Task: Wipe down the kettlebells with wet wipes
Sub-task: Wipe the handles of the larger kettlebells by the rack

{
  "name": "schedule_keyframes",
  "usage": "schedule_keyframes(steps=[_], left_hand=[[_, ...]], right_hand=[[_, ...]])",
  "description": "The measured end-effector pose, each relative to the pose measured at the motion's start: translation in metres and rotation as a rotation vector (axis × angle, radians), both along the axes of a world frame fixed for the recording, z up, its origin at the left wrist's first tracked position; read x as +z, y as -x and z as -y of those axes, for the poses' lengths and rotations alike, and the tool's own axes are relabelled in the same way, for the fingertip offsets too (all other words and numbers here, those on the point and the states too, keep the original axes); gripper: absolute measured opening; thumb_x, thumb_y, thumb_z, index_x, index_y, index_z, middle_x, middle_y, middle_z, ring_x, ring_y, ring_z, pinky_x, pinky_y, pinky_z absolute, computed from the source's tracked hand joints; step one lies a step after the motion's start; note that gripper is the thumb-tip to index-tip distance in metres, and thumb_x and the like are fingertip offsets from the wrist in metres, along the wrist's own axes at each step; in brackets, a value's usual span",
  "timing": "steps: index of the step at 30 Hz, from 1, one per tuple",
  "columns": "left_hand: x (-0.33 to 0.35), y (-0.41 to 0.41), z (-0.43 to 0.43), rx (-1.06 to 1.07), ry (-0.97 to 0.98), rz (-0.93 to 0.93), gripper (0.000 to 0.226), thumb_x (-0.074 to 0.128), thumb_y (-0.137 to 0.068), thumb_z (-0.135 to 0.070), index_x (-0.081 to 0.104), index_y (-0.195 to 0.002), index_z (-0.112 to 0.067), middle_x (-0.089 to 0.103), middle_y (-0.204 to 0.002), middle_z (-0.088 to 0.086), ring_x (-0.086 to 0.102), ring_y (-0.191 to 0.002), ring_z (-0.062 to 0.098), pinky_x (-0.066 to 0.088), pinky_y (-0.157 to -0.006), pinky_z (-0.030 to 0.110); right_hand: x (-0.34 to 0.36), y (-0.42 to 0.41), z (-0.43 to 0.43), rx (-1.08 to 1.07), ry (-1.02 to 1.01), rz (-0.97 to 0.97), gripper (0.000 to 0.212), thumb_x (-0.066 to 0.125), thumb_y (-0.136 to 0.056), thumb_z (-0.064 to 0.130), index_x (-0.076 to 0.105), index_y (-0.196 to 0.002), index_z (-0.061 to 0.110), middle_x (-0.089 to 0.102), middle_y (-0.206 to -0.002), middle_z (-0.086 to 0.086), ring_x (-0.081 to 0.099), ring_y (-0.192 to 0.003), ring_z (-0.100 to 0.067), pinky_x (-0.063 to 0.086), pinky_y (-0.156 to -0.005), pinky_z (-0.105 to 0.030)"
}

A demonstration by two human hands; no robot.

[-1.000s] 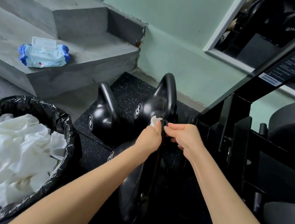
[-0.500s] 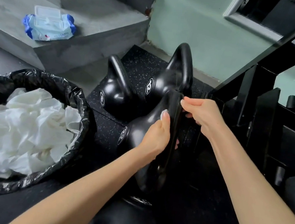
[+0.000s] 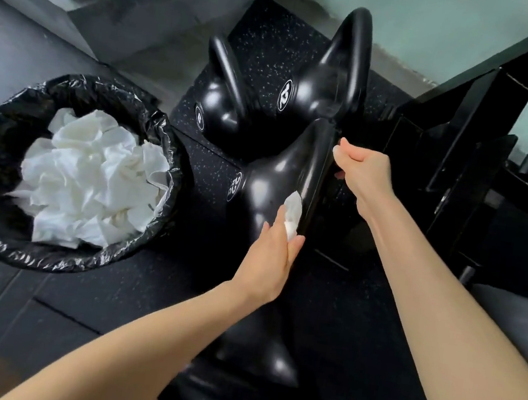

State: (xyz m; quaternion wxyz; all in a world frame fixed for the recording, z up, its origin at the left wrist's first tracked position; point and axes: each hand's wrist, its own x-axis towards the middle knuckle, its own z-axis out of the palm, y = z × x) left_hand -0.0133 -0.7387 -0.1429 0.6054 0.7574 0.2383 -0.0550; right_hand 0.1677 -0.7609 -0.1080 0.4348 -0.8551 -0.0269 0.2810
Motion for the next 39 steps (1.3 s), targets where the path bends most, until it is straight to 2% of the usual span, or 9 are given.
schedule_keyframes(steps=[3, 6, 9, 14, 17, 21, 25, 29, 39], left_hand=[[0.019, -0.004, -0.016, 0.149, 0.036, -0.188, 0.047, 0.024, -0.102, -0.029, 0.023, -0.148, -0.018, 0.043, -0.146, 0.006, 0.043, -0.132, 0.028, 0.034, -0.105, 0.032], [0.049, -0.011, -0.044, 0.417, 0.412, -0.26, 0.05, 0.024, -0.097, -0.046, 0.047, -0.134, -0.021, 0.065, -0.118, 0.0, 0.067, -0.09, 0.011, 0.049, -0.078, 0.025], [0.072, -0.011, -0.064, 0.301, 0.729, -0.201, 0.065, 0.021, -0.096, -0.052, 0.032, -0.144, -0.009, 0.07, -0.105, 0.016, 0.064, -0.054, 0.005, 0.044, -0.098, 0.038], [0.099, -0.037, -0.066, 0.349, 1.137, -0.127, 0.039, 0.021, -0.101, -0.042, 0.037, -0.137, -0.035, 0.064, -0.098, 0.006, 0.062, -0.075, 0.021, 0.048, -0.074, 0.04], [0.096, -0.056, -0.072, 0.375, 1.227, -0.177, 0.061, 0.011, -0.098, -0.051, 0.031, -0.145, -0.018, 0.067, -0.103, 0.006, 0.067, -0.092, 0.02, 0.047, -0.081, 0.033], [0.083, -0.077, -0.071, 0.607, 0.966, -0.333, 0.057, 0.019, -0.098, -0.05, 0.057, -0.121, -0.013, 0.059, -0.115, 0.0, 0.056, -0.096, 0.01, 0.045, -0.086, 0.02], [0.054, -0.083, -0.063, 0.7, 0.445, -0.389, 0.026, 0.044, -0.095, -0.031, 0.063, -0.111, -0.024, 0.063, -0.113, -0.004, 0.055, -0.106, 0.013, 0.04, -0.099, 0.03], [0.042, -0.095, -0.058, 0.457, 0.338, -0.375, 0.039, 0.06, -0.087, -0.031, 0.059, -0.126, -0.03, 0.068, -0.113, -0.007, 0.061, -0.106, 0.011, 0.046, -0.096, 0.029], [0.02, -0.097, -0.075, 0.287, 0.263, -0.447, 0.061, 0.074, -0.076, -0.033, 0.048, -0.13, -0.045, 0.061, -0.092, -0.016, 0.058, -0.088, 0.008, 0.046, -0.087, 0.027]], right_hand=[[0.024, 0.01, 0.001, -0.083, 0.095, 0.023, 0.03, 0.055, -0.09, 0.013, 0.064, -0.119, 0.016, 0.066, -0.117, -0.01, 0.065, -0.101, -0.023, 0.049, -0.098, -0.043], [0.064, 0.04, 0.006, 0.008, 0.085, 0.045, 0.03, 0.054, -0.091, 0.02, 0.063, -0.12, 0.021, 0.066, -0.114, 0.003, 0.063, -0.089, -0.009, 0.055, -0.089, -0.038], [0.094, 0.08, 0.01, 0.323, 0.038, -0.115, 0.044, 0.055, -0.092, 0.022, 0.046, -0.135, 0.026, 0.046, -0.135, 0.011, 0.055, -0.11, -0.005, 0.05, -0.092, -0.029], [0.087, 0.084, 0.002, 0.512, 0.076, -0.008, 0.044, 0.054, -0.09, 0.003, 0.051, -0.132, 0.016, 0.05, -0.12, 0.007, 0.053, -0.108, -0.009, 0.041, -0.088, -0.01], [0.075, 0.063, -0.003, 0.456, 0.119, 0.059, 0.028, 0.054, -0.089, 0.0, 0.066, -0.113, 0.01, 0.057, -0.106, 0.007, 0.057, -0.096, -0.008, 0.043, -0.082, -0.006], [0.071, 0.006, -0.01, 0.255, 0.093, 0.263, 0.02, 0.055, -0.088, 0.003, 0.073, -0.092, 0.011, 0.057, -0.089, 0.014, 0.056, -0.085, -0.002, 0.04, -0.075, -0.002], [0.044, -0.034, -0.023, 0.382, 0.082, 0.242, 0.025, 0.053, -0.093, 0.01, 0.067, -0.113, 0.009, 0.054, -0.117, 0.012, 0.049, -0.111, 0.004, 0.032, -0.089, 0.0], [-0.004, -0.032, -0.021, 0.95, 0.224, 0.182, 0.032, 0.043, -0.099, 0.024, 0.062, -0.121, 0.01, 0.026, -0.154, 0.004, 0.007, -0.145, -0.012, 0.018, -0.111, -0.027], [-0.032, -0.102, -0.107, 1.295, 0.678, -0.129, 0.04, 0.049, -0.092, 0.028, 0.058, -0.125, 0.009, 0.048, -0.142, -0.007, 0.038, -0.134, -0.022, 0.027, -0.106, -0.03]])
